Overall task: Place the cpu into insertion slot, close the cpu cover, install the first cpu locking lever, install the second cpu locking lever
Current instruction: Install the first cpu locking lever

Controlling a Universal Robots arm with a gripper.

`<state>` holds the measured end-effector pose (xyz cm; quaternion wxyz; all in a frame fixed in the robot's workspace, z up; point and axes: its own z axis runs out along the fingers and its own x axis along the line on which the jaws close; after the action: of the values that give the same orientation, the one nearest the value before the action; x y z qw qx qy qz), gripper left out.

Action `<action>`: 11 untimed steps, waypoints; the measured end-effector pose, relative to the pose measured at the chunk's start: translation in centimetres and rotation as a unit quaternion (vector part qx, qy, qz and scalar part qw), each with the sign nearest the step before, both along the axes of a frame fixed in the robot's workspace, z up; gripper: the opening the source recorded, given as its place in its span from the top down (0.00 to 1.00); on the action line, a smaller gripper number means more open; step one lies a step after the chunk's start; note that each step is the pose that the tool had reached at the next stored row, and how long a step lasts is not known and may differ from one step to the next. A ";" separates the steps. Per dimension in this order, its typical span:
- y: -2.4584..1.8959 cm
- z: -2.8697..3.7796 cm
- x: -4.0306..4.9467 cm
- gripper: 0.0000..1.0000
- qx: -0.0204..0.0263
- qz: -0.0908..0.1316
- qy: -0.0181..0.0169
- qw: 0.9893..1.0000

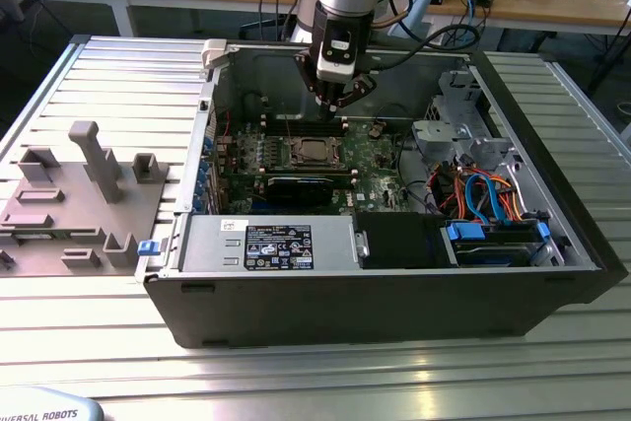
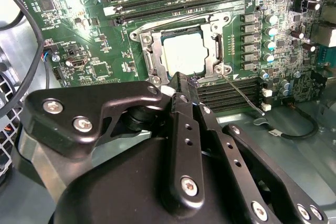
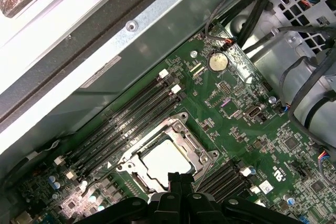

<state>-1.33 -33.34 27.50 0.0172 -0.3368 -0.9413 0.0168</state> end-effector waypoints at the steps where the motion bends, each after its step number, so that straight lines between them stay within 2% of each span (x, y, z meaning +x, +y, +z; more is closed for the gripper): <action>1: 0.00 0.00 0.00 0.89 0.000 0.000 0.000 1.000; 11: 0.00 -0.02 0.00 0.89 0.000 0.002 0.000 1.000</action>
<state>-1.32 -33.34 27.48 0.0172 -0.3346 -0.9421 0.0169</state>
